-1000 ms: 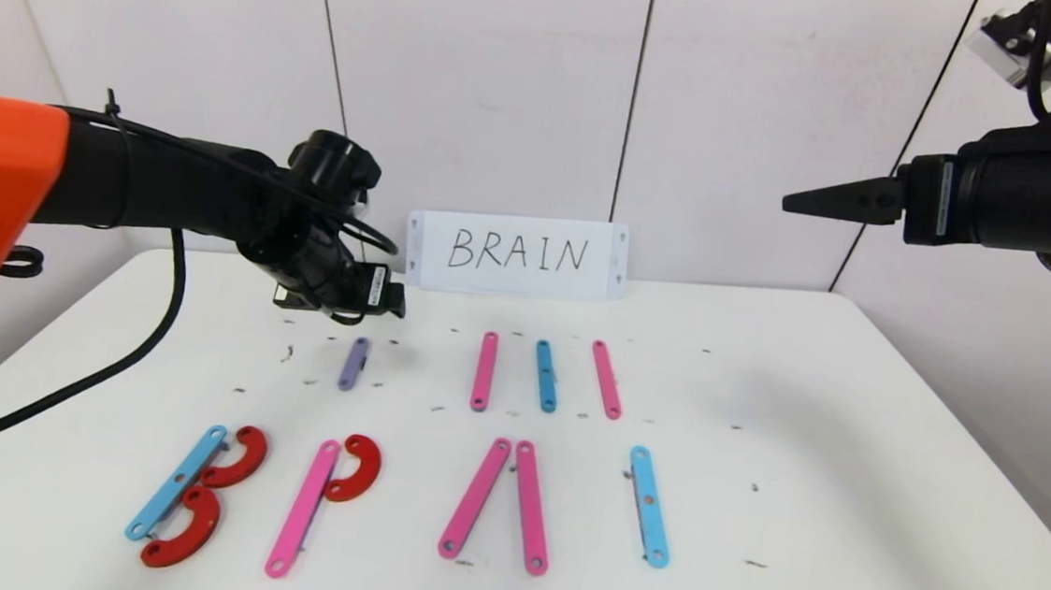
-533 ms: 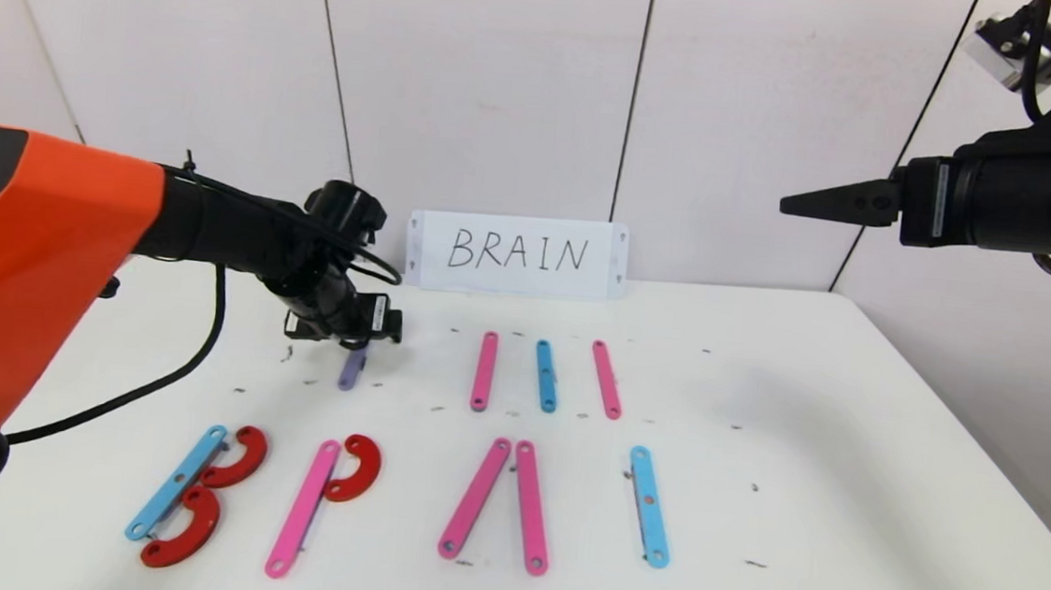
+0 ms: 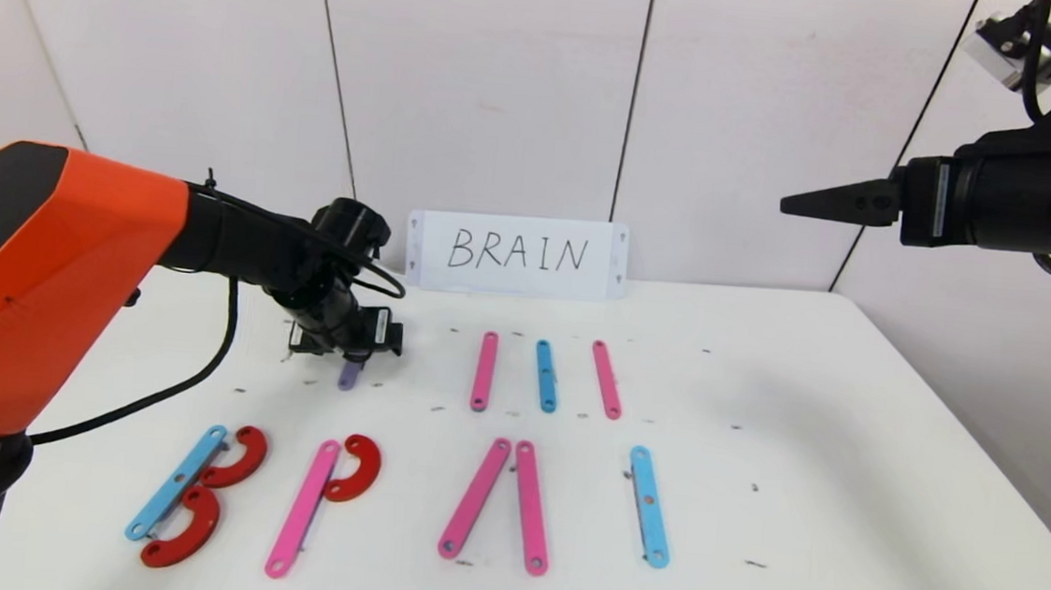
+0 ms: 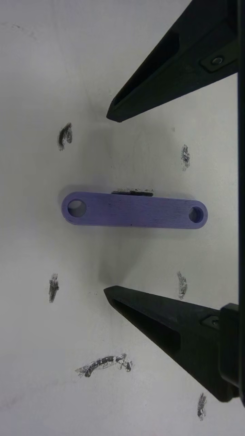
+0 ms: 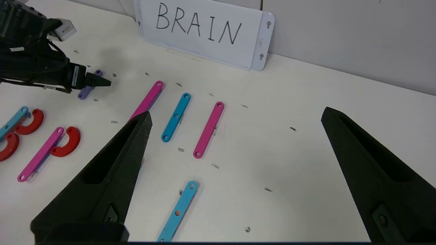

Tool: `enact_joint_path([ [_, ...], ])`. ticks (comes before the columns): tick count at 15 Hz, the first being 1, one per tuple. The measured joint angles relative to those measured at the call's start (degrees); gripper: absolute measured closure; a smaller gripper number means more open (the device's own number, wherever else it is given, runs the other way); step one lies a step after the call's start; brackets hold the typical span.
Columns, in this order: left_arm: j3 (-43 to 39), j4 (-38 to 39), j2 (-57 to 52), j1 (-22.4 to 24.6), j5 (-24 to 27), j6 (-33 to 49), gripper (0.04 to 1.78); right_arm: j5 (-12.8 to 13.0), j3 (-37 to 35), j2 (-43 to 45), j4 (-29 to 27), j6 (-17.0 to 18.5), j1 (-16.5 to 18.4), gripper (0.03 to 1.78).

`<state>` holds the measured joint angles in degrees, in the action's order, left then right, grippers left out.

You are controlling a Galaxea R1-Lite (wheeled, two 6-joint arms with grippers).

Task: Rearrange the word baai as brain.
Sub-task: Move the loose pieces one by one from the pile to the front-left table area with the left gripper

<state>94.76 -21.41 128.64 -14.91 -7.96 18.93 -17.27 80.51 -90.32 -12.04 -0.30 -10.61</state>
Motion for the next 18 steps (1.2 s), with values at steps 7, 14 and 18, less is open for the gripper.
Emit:
enact_joint_path([
  [7,-0.68,0.05,0.13,-0.02,0.00,0.11,1.14,-0.26,-0.18,0.13,0.00,-0.11,-0.02,0.07],
  [14,-1.40,0.09,-0.22,-0.13,0.05,0.11,1.56,-0.26,-0.24,0.11,0.00,-0.11,0.00,0.07],
  [18,-2.51,-0.17,-2.12,-0.20,-0.09,-0.20,1.56,-0.28,-0.30,0.11,0.00,-0.11,-0.02,0.07],
])
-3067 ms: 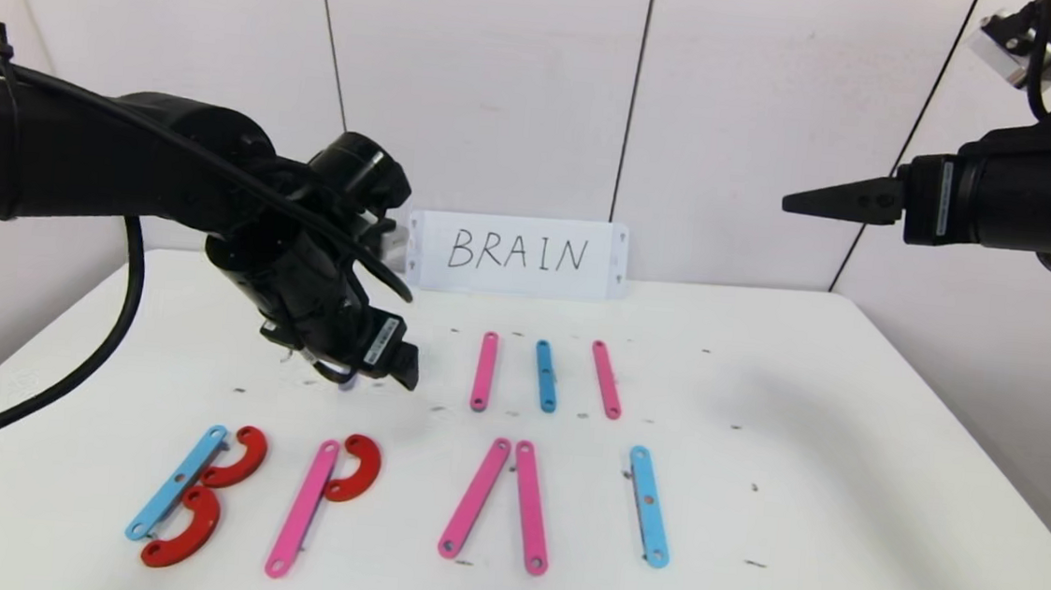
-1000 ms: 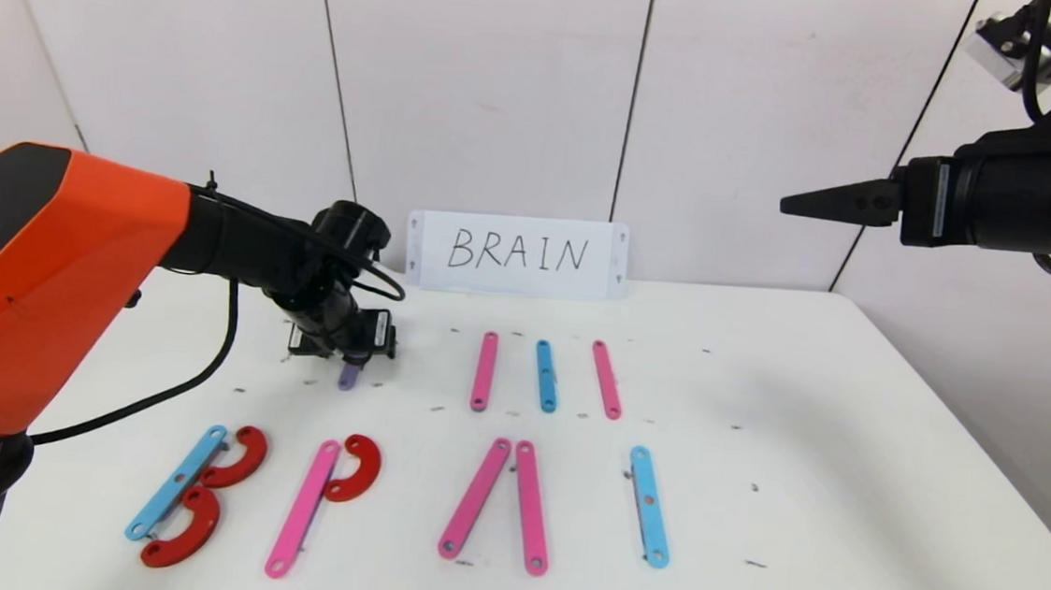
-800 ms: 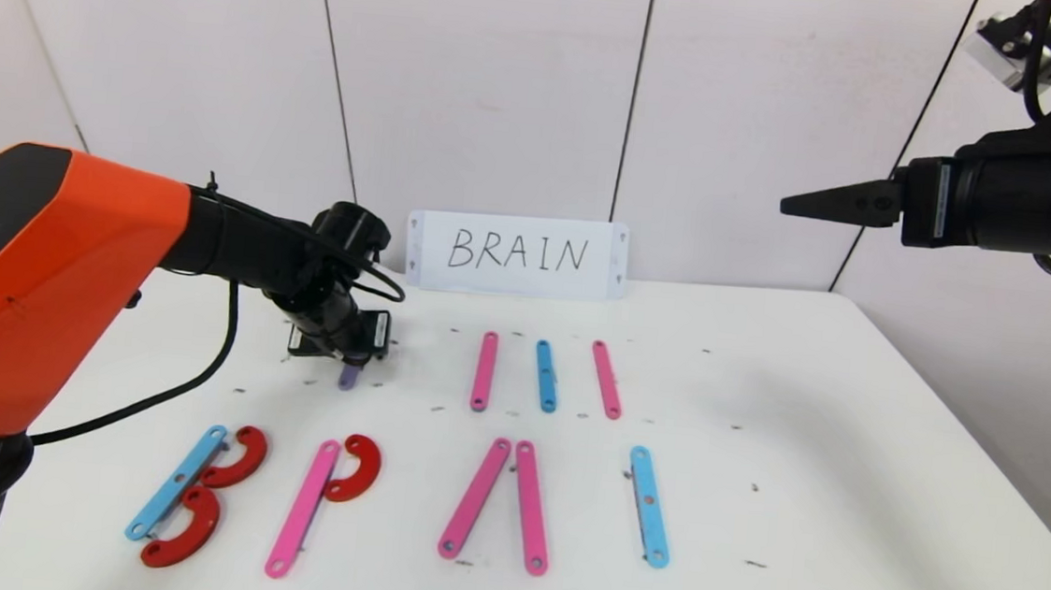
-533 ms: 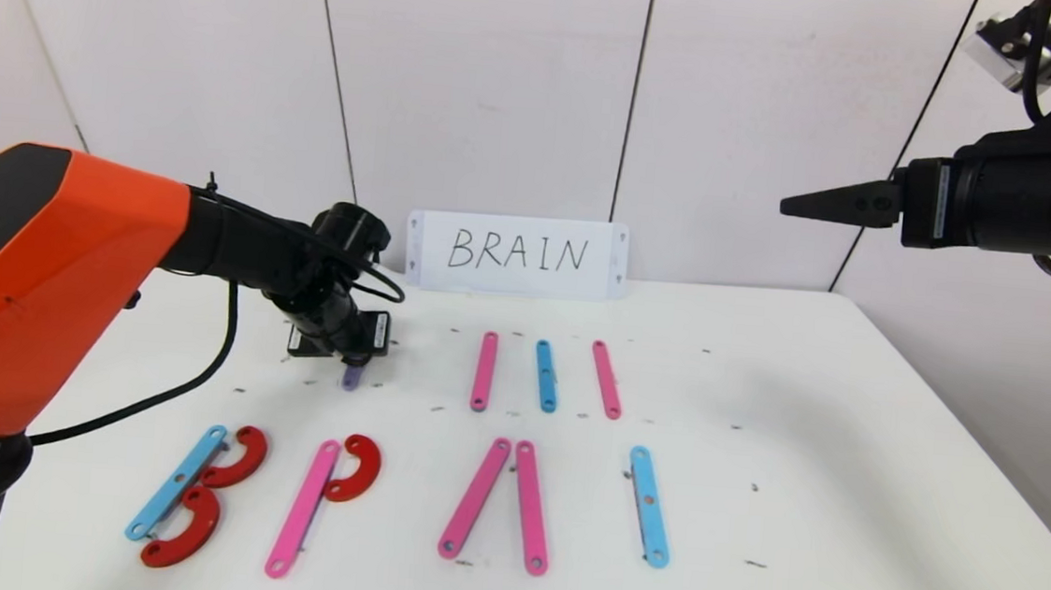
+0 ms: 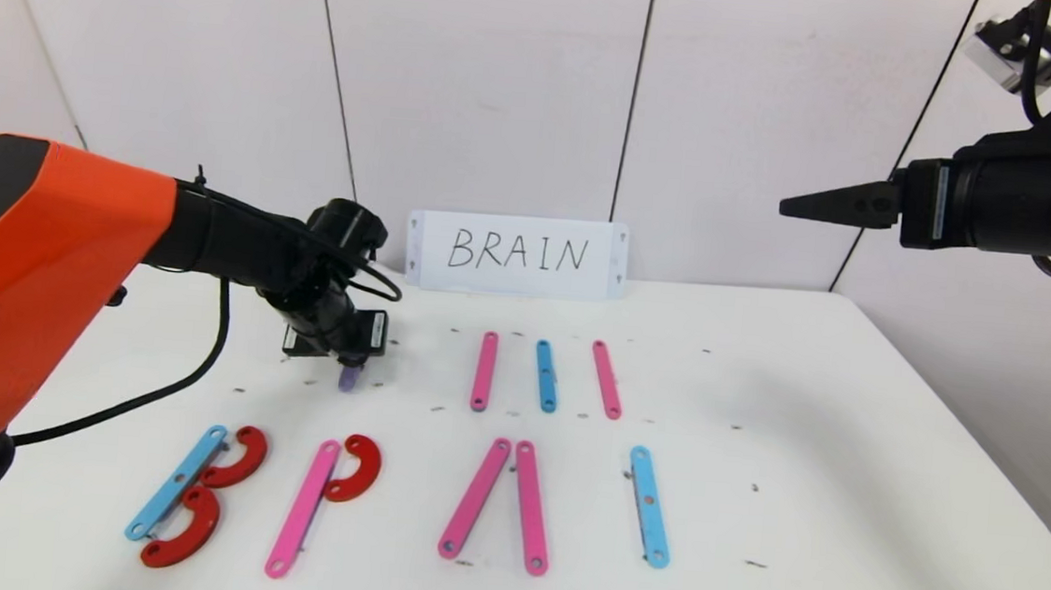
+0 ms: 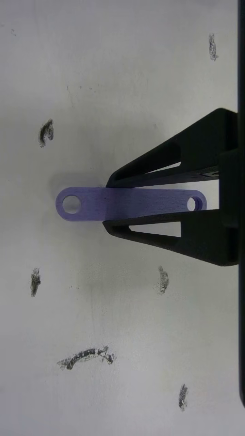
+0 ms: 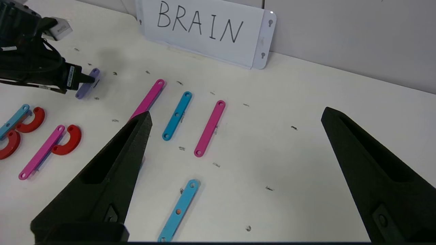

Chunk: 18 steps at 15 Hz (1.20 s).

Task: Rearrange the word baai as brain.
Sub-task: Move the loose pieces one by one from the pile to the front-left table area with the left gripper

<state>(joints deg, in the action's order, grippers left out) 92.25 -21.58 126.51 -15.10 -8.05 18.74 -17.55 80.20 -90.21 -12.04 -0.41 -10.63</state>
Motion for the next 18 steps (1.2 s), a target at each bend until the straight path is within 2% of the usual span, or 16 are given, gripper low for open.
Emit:
enact_joint_path([
  [5,-2.04,-0.27,-7.41,-0.79,-0.05,-0.90,1.56,0.02,-0.05,0.00,0.00,0.00,-0.09,0.07],
  [11,-5.64,-1.46,-17.69,-5.75,-0.46,0.88,1.56,-0.05,-0.09,0.05,0.00,-0.07,-0.15,0.07],
  [15,-7.00,-11.56,-22.25,-9.67,-1.76,7.44,1.56,0.00,-0.16,0.22,-0.02,-0.10,-0.15,0.07],
  [18,-9.29,-15.32,-23.65,-11.41,-3.39,13.24,1.56,0.00,-0.29,0.27,-0.02,-0.16,-0.15,0.07],
])
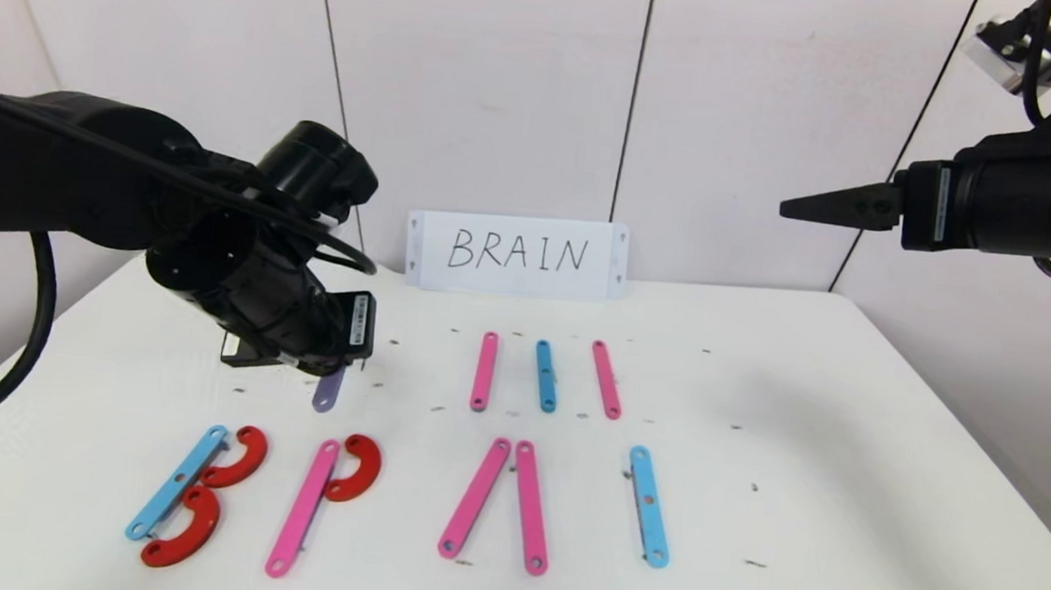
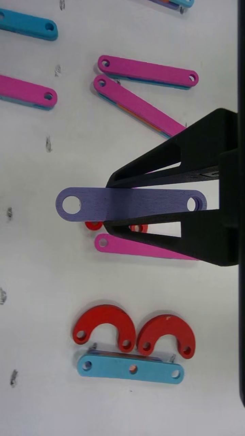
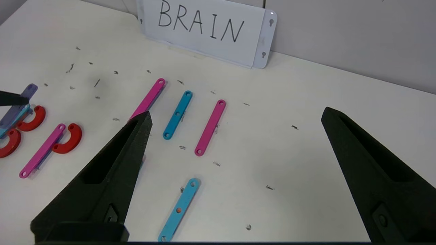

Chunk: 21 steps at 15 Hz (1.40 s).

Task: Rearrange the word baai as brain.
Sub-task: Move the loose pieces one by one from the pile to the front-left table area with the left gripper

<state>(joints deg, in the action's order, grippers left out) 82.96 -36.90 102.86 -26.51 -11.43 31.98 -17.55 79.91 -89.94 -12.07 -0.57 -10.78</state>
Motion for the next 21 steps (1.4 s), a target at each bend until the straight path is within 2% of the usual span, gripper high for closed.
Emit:
enact_joint_path([
  [3,-4.99,0.44,-0.90,-0.50,-1.51,2.78,1.56,0.02,-0.01,0.00,0.02,-0.02,-0.05,0.07],
  [7,-8.24,0.24,-0.59,-2.93,-1.87,16.68,1.56,0.02,-0.01,-0.02,0.02,-0.09,0.00,0.07],
  [11,-11.98,-0.24,-0.33,-6.14,-2.06,26.73,1.56,0.00,-0.01,-0.05,0.00,-0.09,0.00,0.07],
  [21,-16.97,0.61,1.16,-8.92,-1.99,33.29,1.56,0.00,-0.01,-0.13,0.02,-0.11,-0.02,0.07],
])
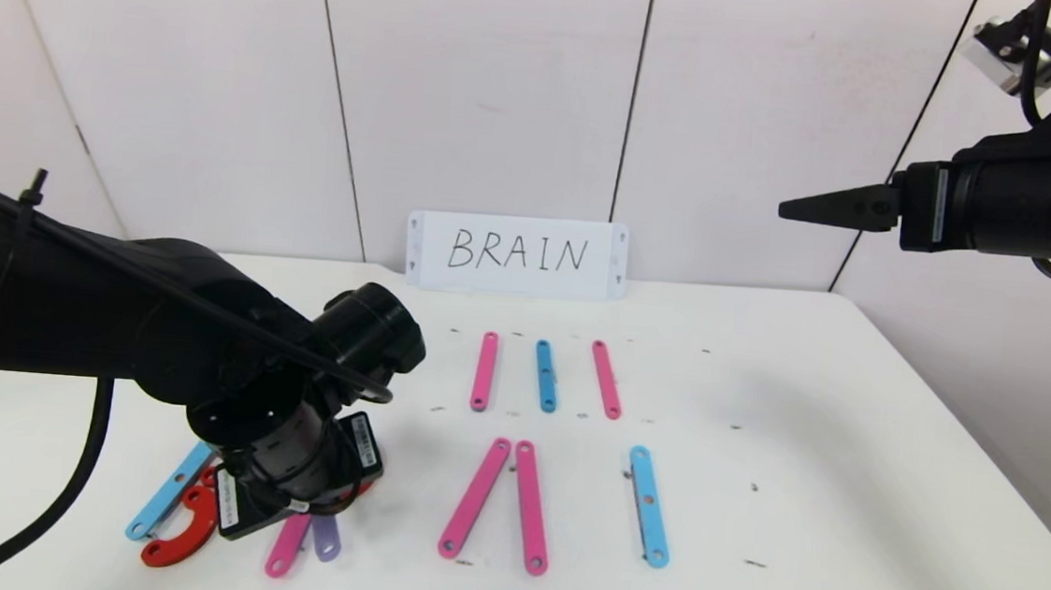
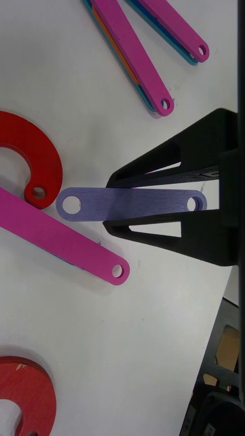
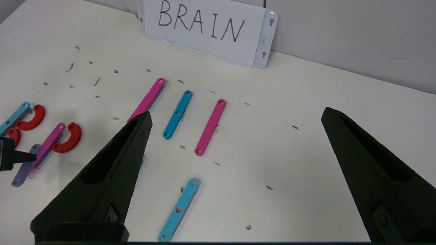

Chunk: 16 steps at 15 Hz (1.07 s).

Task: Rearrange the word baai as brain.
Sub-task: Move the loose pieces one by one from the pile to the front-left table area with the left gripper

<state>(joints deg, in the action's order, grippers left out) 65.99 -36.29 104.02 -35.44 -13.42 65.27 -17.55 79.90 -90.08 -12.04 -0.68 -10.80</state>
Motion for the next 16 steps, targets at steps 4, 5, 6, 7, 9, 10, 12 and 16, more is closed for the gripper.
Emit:
enact_joint_path([
  [4,-0.50,0.38,1.07,-0.26,1.22,1.05,1.56,0.02,-0.10,-0.16,0.00,0.02,-0.06,0.07],
  [5,-0.56,0.41,1.24,-0.33,1.49,1.62,1.56,0.00,-0.11,-0.20,0.00,0.02,-0.06,0.07],
  [6,-0.59,0.44,1.46,-0.44,1.74,1.93,1.56,0.02,-0.11,-0.22,0.00,0.00,-0.06,0.07],
  [7,-0.61,0.41,1.77,-0.52,2.29,2.06,1.56,0.02,-0.11,-0.28,0.00,0.02,-0.09,0.07],
  [9,-0.67,0.33,2.47,-0.56,3.45,2.15,1.56,0.00,-0.11,-0.35,0.00,0.00,-0.09,0.07],
  [10,-0.80,0.40,2.79,-0.61,3.54,2.29,1.56,0.02,-0.11,-0.38,0.00,0.00,-0.09,0.07],
  [12,-1.13,0.40,3.39,-0.69,3.58,2.47,1.56,0.02,-0.11,-0.41,0.00,-0.05,-0.09,0.07],
  [16,-1.46,0.16,3.95,-0.98,3.56,2.40,1.56,0.00,-0.10,-0.46,-0.02,-0.16,-0.09,0.07],
])
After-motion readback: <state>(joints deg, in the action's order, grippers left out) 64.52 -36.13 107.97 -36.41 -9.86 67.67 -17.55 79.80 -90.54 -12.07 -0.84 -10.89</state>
